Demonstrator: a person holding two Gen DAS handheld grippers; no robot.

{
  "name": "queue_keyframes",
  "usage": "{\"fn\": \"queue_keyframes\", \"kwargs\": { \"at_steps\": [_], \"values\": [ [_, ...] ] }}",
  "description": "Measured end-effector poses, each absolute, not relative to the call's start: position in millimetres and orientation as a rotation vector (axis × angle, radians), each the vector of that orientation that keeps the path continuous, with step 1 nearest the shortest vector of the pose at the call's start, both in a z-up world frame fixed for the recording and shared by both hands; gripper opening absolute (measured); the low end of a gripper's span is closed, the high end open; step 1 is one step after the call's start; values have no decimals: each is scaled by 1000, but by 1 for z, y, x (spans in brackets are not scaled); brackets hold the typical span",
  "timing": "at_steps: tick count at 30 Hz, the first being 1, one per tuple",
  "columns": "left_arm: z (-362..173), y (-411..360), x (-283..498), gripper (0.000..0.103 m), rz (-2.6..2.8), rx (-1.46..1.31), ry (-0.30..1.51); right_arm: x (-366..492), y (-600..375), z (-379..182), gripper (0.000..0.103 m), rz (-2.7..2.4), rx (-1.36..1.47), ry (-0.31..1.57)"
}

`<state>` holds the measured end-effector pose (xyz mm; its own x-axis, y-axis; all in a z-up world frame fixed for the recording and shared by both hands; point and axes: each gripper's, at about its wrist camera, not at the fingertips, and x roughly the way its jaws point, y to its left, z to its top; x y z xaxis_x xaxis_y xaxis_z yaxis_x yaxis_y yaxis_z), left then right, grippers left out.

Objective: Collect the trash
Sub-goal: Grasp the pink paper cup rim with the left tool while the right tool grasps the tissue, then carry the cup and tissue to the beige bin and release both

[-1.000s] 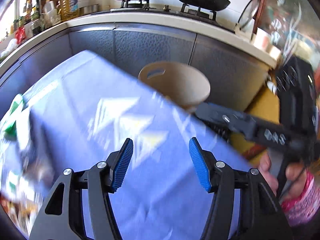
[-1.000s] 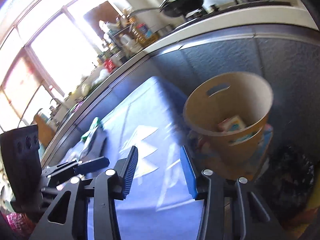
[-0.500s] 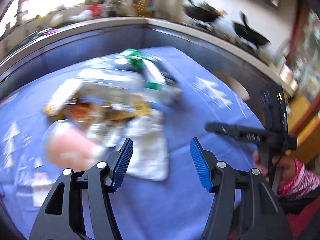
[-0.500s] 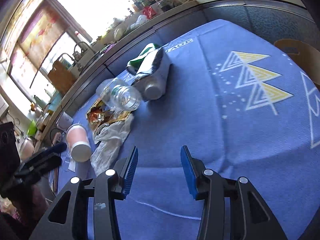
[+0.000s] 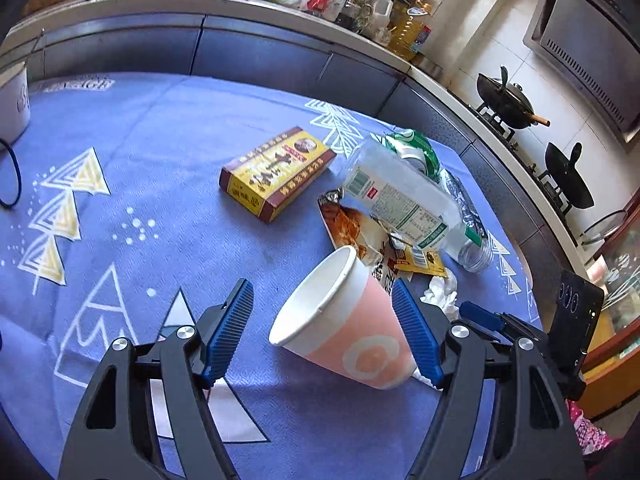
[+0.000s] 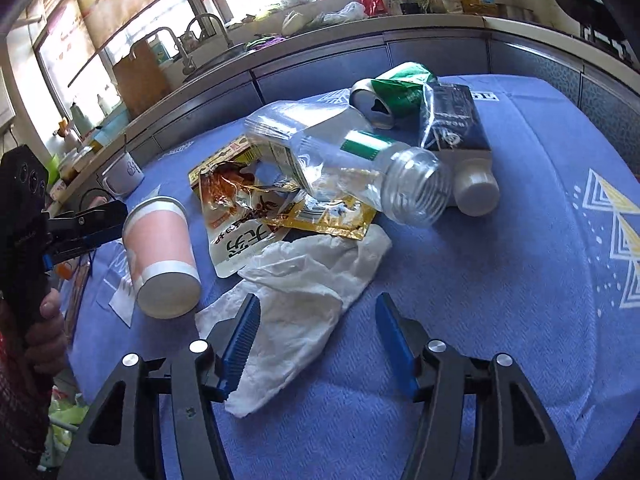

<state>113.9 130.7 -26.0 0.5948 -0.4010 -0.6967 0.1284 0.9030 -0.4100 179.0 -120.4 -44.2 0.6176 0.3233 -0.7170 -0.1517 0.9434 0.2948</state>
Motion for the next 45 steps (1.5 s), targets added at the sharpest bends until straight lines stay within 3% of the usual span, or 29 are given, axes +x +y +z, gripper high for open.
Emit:
{"fn": "queue_keyframes", "kwargs": {
  "at_steps": [1,3,4,5,6,9,16,28,45],
  "values": [
    [-29,127,111,69,-318,-333,889,179,-113,-45,60,283,184,863],
    [-32,122,107,53,-336,-319,889,175,-98,-46,38,299,98,851],
    [-32,119,103,52,-347,-312,883,171,-90,-47,26,291,35,840],
    [-31,117,100,46,-350,-304,878,167,-85,-48,6,301,0,839],
    [-30,114,97,39,-356,-296,875,163,-84,-49,5,317,-6,844],
    [-24,110,88,22,-369,-289,878,147,-92,-49,5,335,26,838],
    [-6,94,65,3,-463,-335,878,94,-155,-35,5,205,145,771],
    [38,-11,78,3,-698,-274,865,55,-248,3,5,26,355,578],
    [46,-351,227,4,-927,93,896,96,-475,-12,6,-291,561,581]
  ]
}}
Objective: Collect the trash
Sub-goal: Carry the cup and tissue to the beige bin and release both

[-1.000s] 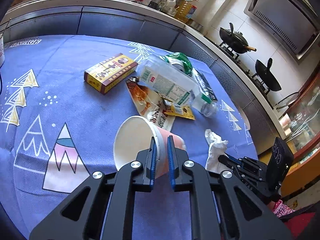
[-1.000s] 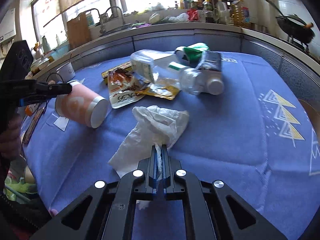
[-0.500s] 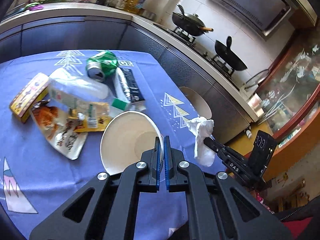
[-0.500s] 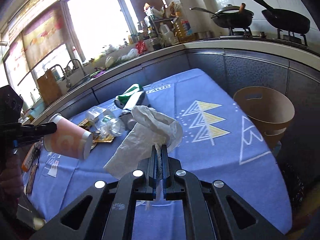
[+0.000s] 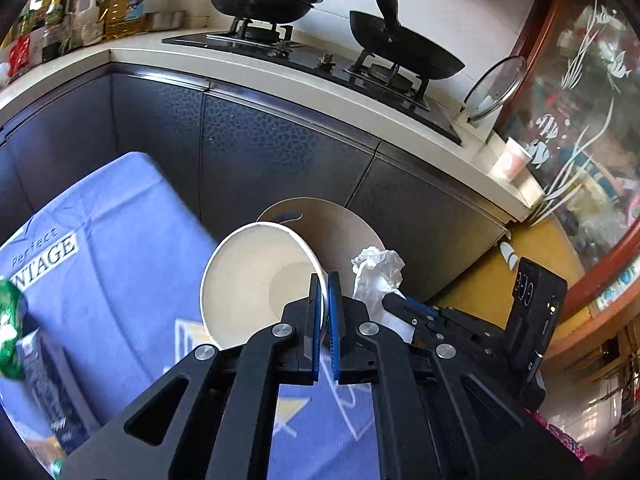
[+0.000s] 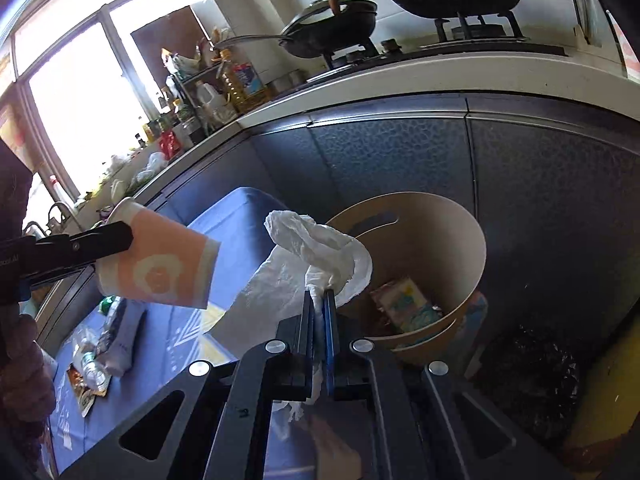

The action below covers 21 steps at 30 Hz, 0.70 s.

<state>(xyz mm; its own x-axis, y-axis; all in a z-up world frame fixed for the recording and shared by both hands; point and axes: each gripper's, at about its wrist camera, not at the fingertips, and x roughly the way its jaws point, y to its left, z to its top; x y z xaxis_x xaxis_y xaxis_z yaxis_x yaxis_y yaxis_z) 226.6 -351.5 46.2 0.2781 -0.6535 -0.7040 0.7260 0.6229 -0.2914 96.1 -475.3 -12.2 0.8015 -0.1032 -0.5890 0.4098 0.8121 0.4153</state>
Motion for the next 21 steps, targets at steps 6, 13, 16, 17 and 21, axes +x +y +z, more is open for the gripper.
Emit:
{"fn": "queue_keyframes", "kwargs": {
  "at_steps": [6,13,16,17,21],
  "values": [
    [12,-426,257,4,-913,181,922,124,-526,-43,7,-353,595,636],
    [-28,-457,269,18,-825,288,931,146,-549,-72,55,-390,608,684],
    [-30,-453,266,53,-777,294,888,147,-549,-72,68,-420,600,665],
    [-30,-450,265,53,-763,299,869,148,-547,-72,68,-420,597,661],
    [-25,-444,259,56,-732,338,846,138,-541,-61,68,-428,598,628]
  ]
}}
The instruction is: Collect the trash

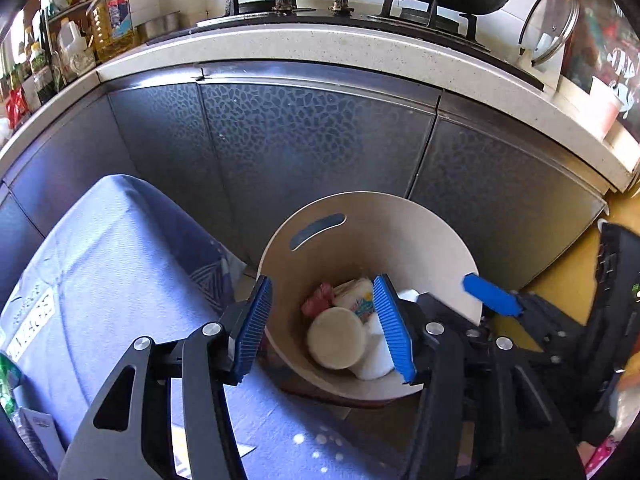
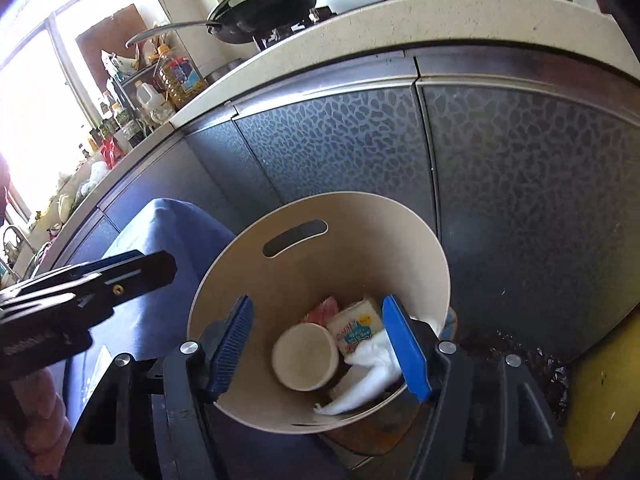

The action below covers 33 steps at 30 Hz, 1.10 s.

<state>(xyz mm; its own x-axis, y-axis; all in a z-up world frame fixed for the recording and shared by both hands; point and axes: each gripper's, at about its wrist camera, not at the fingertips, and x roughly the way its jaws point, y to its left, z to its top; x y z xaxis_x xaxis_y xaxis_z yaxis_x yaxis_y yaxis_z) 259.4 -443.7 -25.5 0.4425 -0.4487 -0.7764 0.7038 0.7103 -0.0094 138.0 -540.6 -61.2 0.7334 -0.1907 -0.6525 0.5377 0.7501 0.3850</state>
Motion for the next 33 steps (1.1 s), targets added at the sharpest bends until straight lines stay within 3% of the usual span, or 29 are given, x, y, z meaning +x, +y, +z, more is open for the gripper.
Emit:
{"fn": "queue_keyframes", "kwargs": {
  "at_steps": [3,14,33],
  "values": [
    [-15,-430,250,62,-703,338,809,128,-532,-47,68,-416,591,607],
    [13,-348,188,62,-583,307,761,87,-451,2,68,-330,590,531],
    [5,-170,83,62,-423,207,787,46,-326,-4,70,-288,658,595]
  ]
}}
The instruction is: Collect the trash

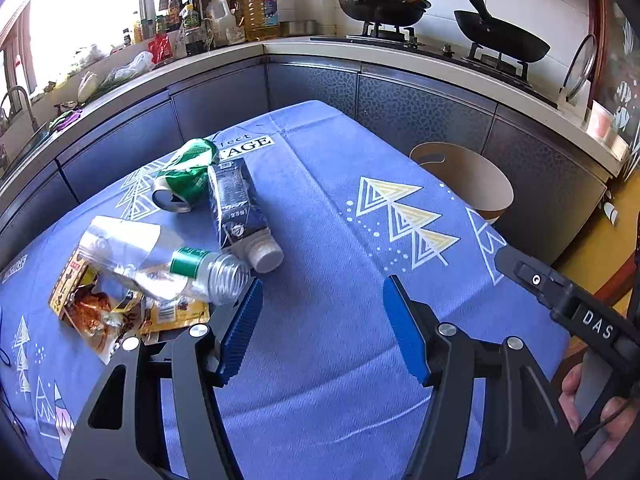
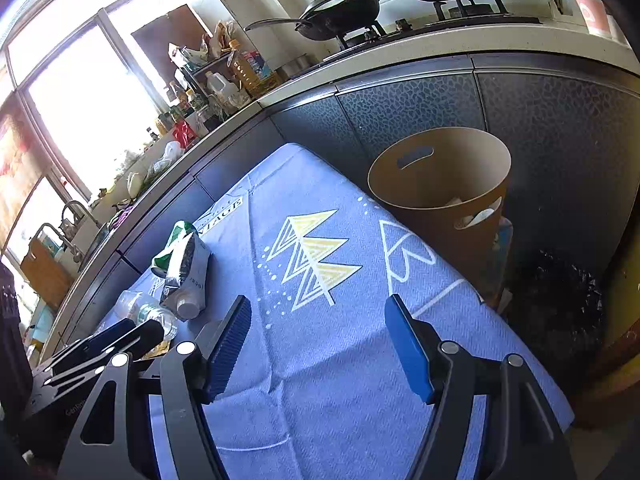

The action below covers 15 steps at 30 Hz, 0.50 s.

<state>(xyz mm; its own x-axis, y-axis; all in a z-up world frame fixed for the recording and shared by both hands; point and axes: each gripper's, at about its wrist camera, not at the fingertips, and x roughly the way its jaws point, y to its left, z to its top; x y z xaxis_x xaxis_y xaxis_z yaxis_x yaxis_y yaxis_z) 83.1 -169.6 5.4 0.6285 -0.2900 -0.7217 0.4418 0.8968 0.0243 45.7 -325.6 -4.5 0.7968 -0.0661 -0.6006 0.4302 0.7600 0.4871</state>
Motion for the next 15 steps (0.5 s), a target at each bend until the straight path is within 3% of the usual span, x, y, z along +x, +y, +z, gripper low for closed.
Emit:
{"fn": "queue_keyframes", "kwargs": {
  "at_steps": [12,15],
  "values": [
    [-18,-60,54,64,-180,123,906,31,-271,-13,81,-252,657,706],
    [-18,-52,44,74,-181,145,888,30,-256,-19,87,-261,642,750]
  ]
}}
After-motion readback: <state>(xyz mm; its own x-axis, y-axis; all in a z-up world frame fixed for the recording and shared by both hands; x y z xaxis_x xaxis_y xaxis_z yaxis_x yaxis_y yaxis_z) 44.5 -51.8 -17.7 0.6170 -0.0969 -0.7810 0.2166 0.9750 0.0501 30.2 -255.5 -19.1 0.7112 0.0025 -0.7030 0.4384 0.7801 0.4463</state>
